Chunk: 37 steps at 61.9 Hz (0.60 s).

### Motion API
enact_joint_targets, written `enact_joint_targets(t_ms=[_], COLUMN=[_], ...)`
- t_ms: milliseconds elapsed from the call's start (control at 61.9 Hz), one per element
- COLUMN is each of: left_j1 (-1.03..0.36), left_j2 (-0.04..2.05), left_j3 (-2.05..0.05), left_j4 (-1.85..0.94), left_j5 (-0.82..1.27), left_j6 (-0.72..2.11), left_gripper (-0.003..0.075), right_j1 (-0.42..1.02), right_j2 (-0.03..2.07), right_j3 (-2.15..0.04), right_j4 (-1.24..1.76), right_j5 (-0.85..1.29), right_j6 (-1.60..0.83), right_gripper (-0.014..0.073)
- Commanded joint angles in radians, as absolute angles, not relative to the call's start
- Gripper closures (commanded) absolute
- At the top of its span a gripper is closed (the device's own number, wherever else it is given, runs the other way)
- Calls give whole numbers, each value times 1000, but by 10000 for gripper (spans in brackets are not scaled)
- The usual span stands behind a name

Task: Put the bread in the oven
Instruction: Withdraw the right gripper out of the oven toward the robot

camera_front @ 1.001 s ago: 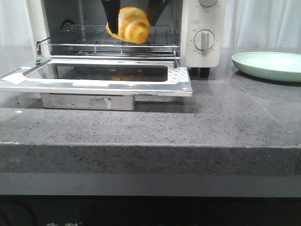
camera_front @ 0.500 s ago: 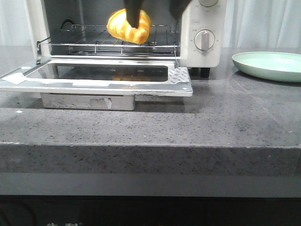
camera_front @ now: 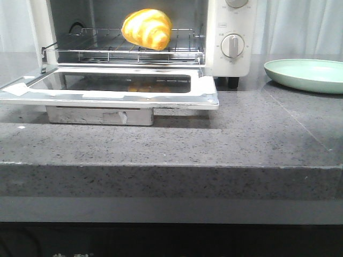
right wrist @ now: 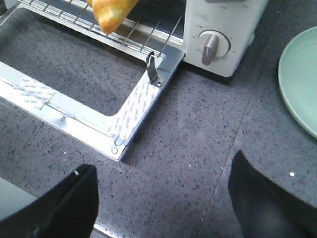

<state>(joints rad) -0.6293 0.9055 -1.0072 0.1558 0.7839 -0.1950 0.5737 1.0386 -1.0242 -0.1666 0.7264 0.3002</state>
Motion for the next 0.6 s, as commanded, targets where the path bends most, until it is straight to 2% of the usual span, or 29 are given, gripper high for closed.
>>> enact_joint_targets(t_ms=[0, 387, 484, 581], left_j1=[-633, -633, -633, -633], left_j2=[894, 894, 894, 894], left_j3=[-1035, -1035, -1035, -1035], left_j4=[157, 157, 157, 157], left_j5=[714, 714, 714, 714], left_j6=[-204, -204, -204, -204], left_gripper=[738, 738, 738, 738], right_j1=[569, 569, 569, 569], right_j2=[925, 704, 703, 703], right_j3=[-982, -835, -835, -835], right_j4=[-177, -175, -175, -175], right_j5=[645, 652, 665, 672], right_j6=[290, 290, 290, 290], right_gripper=[32, 48, 148, 340])
